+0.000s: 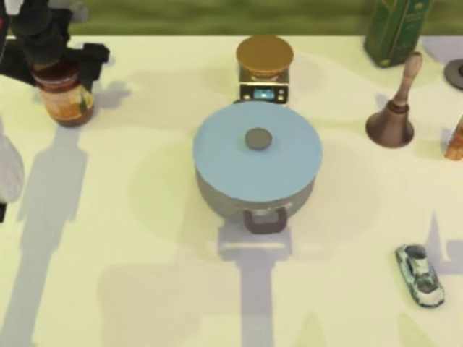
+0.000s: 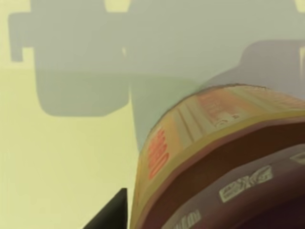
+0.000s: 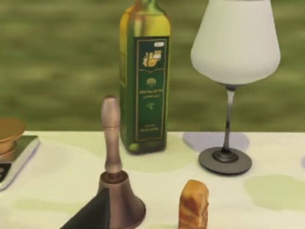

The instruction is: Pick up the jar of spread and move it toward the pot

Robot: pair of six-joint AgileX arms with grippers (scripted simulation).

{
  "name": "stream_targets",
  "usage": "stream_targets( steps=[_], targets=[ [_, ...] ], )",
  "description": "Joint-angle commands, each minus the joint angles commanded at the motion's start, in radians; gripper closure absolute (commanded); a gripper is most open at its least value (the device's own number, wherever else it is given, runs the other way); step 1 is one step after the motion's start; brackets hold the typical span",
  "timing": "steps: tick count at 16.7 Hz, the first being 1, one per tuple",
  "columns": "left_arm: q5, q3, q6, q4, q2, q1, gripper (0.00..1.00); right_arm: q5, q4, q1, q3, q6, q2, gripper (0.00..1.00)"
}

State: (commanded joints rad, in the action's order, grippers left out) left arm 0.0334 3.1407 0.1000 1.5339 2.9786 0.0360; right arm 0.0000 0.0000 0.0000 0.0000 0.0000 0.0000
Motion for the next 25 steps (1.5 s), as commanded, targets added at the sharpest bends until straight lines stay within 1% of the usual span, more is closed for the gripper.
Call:
stream_targets(
  steps=[1, 10, 13, 17, 25],
  targets=[
    [0.0, 0.0, 0.0, 0.0, 0.0, 0.0, 1.0, 0.0, 0.0, 0.0, 0.0, 0.0, 0.0, 0.0],
    [-0.001, -0.002, 0.002, -0.001, -0.002, 0.002, 1.0, 0.0, 0.0, 0.0, 0.0, 0.0, 0.0, 0.0],
    [-0.003, -0.067, -0.001, -0.025, -0.06, -0.002, 1.0, 0.0, 0.0, 0.0, 0.0, 0.0, 0.0, 0.0],
    [-0.006, -0.296, -0.001, -0.091, -0.229, -0.006, 1.0, 0.0, 0.0, 0.0, 0.0, 0.0, 0.0, 0.0],
    [-0.011, -0.961, -0.002, -0.26, -0.67, -0.015, 1.0, 0.0, 0.0, 0.0, 0.0, 0.0, 0.0, 0.0]
  ],
)
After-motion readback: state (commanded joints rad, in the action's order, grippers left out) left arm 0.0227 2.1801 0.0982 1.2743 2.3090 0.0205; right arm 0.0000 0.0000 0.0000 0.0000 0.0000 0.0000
